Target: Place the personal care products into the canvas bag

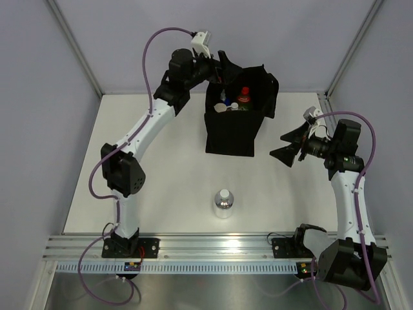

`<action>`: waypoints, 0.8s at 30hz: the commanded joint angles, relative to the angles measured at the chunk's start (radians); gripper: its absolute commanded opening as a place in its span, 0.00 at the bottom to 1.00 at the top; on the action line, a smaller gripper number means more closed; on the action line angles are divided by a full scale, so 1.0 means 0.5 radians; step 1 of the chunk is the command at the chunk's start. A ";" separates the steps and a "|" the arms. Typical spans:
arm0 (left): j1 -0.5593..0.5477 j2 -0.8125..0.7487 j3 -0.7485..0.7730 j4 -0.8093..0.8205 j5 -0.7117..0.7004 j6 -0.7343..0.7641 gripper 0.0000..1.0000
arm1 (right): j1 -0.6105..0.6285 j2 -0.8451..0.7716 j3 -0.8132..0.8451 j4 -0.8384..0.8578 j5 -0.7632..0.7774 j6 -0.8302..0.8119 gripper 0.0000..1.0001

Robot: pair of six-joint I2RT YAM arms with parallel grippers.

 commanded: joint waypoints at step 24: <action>0.007 -1.267 -0.441 -0.478 0.074 0.370 0.99 | 0.750 0.145 0.417 -1.060 0.347 -1.271 1.00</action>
